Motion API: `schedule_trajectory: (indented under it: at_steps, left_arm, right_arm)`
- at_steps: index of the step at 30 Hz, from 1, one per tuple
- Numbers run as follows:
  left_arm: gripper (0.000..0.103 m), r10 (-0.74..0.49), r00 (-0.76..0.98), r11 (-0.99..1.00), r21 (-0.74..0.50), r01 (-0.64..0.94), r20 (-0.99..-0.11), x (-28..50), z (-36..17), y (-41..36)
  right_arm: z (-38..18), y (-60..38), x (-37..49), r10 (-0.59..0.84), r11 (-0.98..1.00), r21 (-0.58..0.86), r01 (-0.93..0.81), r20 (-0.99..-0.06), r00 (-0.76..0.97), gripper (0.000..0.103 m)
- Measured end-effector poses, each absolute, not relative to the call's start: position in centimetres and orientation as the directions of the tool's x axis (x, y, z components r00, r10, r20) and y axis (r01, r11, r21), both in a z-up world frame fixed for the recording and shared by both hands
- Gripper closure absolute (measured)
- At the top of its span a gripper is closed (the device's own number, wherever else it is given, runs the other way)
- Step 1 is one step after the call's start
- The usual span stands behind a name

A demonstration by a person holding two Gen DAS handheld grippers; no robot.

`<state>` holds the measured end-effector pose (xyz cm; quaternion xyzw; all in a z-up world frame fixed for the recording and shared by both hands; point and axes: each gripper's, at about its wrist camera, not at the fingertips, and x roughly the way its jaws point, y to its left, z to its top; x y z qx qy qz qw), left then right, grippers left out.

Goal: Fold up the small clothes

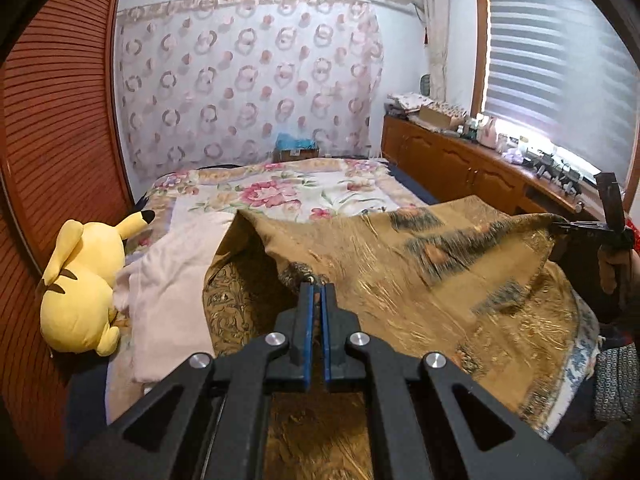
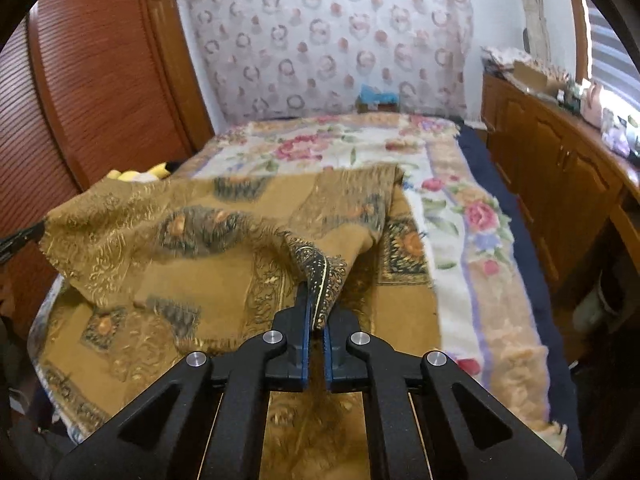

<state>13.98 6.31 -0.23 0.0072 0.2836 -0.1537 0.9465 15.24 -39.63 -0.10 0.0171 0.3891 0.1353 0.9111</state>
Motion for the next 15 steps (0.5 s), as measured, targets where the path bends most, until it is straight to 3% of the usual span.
schedule_trajectory:
  at_steps: [11,15]
  left_arm:
    - [0.102,-0.29,0.786,0.953,-0.086,0.292,-0.546,6.3,-0.8,9.1]
    - [0.102,-0.268,0.752,0.959,-0.088,0.271,-0.602,4.9,-3.3,9.3]
  right_arm:
    - [2.1,-41.6,7.5,0.232,0.961,0.06,-0.269,-0.707,0.668,0.101]
    - [0.3,-41.7,6.5,0.212,0.963,0.046,-0.267,-0.74,0.639,0.101]
